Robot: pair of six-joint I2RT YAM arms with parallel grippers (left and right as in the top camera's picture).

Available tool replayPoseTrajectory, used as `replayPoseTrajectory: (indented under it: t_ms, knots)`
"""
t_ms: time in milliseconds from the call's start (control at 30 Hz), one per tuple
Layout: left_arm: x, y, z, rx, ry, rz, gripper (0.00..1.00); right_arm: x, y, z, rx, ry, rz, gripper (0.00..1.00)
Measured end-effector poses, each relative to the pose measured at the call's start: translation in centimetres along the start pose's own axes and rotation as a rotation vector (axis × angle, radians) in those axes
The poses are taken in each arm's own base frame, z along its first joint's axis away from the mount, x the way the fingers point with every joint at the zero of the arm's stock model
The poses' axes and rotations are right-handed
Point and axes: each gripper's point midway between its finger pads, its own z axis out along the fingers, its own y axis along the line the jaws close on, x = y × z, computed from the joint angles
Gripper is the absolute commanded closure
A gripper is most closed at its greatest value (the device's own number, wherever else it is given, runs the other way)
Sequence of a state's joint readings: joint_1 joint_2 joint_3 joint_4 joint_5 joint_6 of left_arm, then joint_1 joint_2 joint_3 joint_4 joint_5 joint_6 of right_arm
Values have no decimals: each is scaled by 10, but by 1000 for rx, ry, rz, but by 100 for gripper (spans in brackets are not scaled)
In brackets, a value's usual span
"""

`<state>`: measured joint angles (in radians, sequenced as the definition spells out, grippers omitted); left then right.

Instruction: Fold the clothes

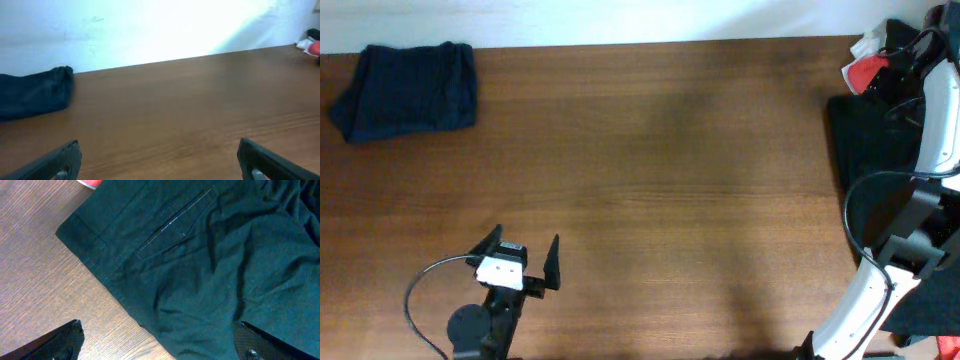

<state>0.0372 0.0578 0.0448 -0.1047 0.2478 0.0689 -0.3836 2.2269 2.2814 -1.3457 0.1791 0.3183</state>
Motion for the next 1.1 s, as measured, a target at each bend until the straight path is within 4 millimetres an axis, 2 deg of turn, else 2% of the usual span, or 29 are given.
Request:
replayPoseTrajectory:
  t_ms: [33, 133, 167, 233, 700, 733, 833, 867, 900, 933, 1033, 1100]
  knots:
    - [-1, 3, 0, -17, -23, 6, 1, 0, 0, 0, 0, 1, 0, 1]
    - [-33, 21, -5, -125, -167, 34, 1, 0, 0, 0, 0, 1, 0, 1]
    - [-28, 24, -5, -142, -143, 28, 1, 0, 0, 0, 0, 1, 0, 1]
    - [-2, 27, -3, -156, -39, 8, 1, 0, 0, 0, 0, 1, 0, 1]
    - [-2, 27, -3, -160, -39, 8, 1, 0, 3, -4, -4, -6, -6, 2]
    - [-2, 27, -3, -160, -39, 8, 1, 0, 7, -16, -15, -29, -11, 1]
    - [-2, 27, -3, -160, -39, 8, 0, 6, 28, -145, -142, -275, -55, 1]
    - [-2, 27, -3, -160, -40, 8, 1, 24, 35, -221, -234, -416, -84, 1]
    - [-2, 27, -3, -160, -40, 8, 1, 40, 37, -267, -300, -506, -103, 1]
    - [-2, 27, -3, -161, -40, 8, 1, 61, 43, -305, -369, -570, -140, 1]
    - [-2, 28, -3, -163, -40, 8, 1, 103, 64, -353, -501, -633, -240, 1]
    - [-2, 28, -3, -164, -40, 8, 1, 119, 60, -375, -551, -670, -261, 1]
